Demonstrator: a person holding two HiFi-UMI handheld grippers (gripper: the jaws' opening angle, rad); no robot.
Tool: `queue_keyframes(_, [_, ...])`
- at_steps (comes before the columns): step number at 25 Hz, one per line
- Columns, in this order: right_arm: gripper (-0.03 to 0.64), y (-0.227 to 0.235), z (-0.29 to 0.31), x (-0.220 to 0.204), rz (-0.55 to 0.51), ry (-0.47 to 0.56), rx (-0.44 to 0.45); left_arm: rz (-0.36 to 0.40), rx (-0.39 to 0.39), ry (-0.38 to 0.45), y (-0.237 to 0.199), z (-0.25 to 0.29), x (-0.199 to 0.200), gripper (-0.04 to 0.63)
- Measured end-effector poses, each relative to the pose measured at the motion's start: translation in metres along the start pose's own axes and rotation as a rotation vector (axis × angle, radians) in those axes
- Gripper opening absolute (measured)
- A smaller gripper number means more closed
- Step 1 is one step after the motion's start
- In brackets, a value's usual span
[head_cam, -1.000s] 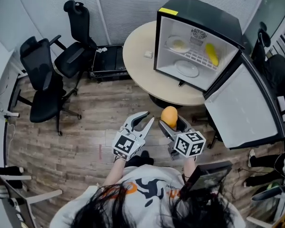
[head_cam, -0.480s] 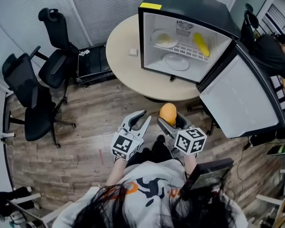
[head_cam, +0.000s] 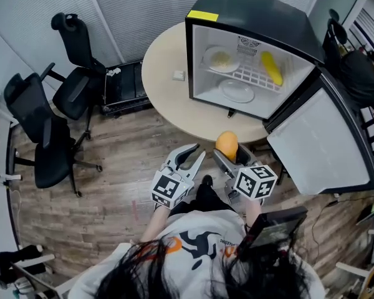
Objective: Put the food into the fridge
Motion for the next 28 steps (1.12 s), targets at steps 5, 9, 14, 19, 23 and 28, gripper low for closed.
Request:
queue_keyframes(5, [0.365, 0.016, 0.019, 0.029, -0.021, 0.028, 0.002, 0.013, -0.021, 0.003, -0.011, 0.028, 0.012, 0.071])
queue_keyframes(9, [0.365, 0.043, 0.028, 0.059, -0.051, 0.051, -0.031, 0.017, -0.023, 0.002, -0.024, 0.054, 0.019, 0.072])
queue_keyframes(14, [0.365, 0.081, 0.035, 0.096, -0.128, 0.061, -0.102, 0.013, -0.024, 0.004, -0.036, 0.084, 0.027, 0.071])
queue_keyframes(19, [0.365, 0.113, 0.042, 0.133, -0.16, 0.083, -0.141, 0.028, -0.036, 0.001, -0.043, 0.11, 0.034, 0.071])
queue_keyframes(23, [0.365, 0.133, 0.052, 0.157, -0.212, 0.072, -0.169, 0.041, -0.048, -0.004, -0.05, 0.127, 0.036, 0.072])
queue_keyframes(28, [0.365, 0.154, 0.07, 0.178, -0.292, 0.025, -0.196, 0.061, -0.066, -0.011, -0.056, 0.145, 0.038, 0.071])
Point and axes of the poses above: the fingertips, and each gripper's own axes: z forward along the fingers, y to its right, x out of its top, the point moved 6 cm from there along -z, backward along the fingers, and after that the axes turned 9 degrees about x, right-handed, at the moved point
